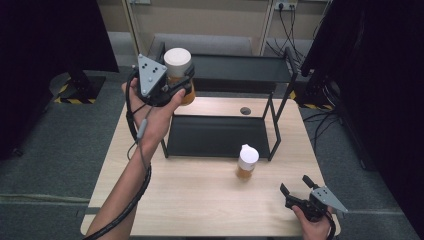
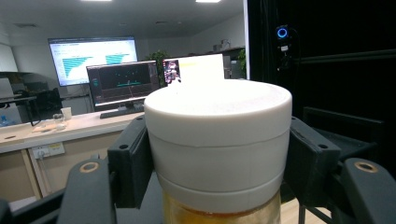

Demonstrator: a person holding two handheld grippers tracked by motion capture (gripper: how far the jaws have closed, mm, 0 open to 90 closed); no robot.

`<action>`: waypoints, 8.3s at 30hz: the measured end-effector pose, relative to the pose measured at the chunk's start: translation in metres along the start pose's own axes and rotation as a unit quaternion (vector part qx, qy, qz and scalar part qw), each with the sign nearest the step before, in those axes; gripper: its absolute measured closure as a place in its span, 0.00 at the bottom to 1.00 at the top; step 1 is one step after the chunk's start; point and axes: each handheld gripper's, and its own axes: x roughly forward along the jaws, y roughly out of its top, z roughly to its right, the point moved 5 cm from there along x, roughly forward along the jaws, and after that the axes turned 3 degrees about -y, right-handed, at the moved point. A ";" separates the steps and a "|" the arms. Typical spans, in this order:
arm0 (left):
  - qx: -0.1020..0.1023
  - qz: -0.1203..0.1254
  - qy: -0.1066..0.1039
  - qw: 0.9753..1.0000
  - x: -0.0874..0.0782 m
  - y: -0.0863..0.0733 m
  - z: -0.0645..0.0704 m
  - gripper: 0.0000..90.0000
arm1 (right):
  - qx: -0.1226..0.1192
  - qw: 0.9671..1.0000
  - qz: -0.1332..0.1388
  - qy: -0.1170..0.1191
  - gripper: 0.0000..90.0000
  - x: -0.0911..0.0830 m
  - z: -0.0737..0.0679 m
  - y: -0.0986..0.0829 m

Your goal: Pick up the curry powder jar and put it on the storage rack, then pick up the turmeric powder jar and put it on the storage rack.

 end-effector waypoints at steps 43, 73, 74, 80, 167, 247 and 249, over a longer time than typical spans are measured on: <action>0.006 -0.006 0.022 1.000 0.087 0.013 -0.042 0.38 | 0.003 1.000 0.001 0.004 0.06 0.000 0.002 0.000; -0.002 -0.016 0.052 0.998 0.100 0.003 -0.047 0.21 | -0.003 1.000 0.000 0.008 0.06 0.000 0.002 0.000; -0.002 -0.016 0.056 0.998 0.099 0.004 -0.047 0.21 | -0.003 1.000 0.000 0.008 0.06 0.000 0.002 0.000; 0.003 -0.007 0.052 0.999 0.087 0.005 -0.042 0.19 | -0.004 1.000 0.000 0.008 0.06 0.000 0.002 0.000; -0.010 -0.066 -0.041 0.997 -0.050 -0.182 0.033 0.17 | -0.011 1.000 0.001 0.006 0.06 0.000 0.000 0.000; -0.060 -0.125 -0.044 0.989 -0.109 -0.285 0.040 0.14 | -0.010 0.999 0.014 0.030 0.04 0.001 -0.005 0.004; -0.060 -0.126 -0.045 0.989 -0.109 -0.285 0.040 0.14 | -0.012 0.999 0.021 0.037 0.04 0.004 -0.009 0.009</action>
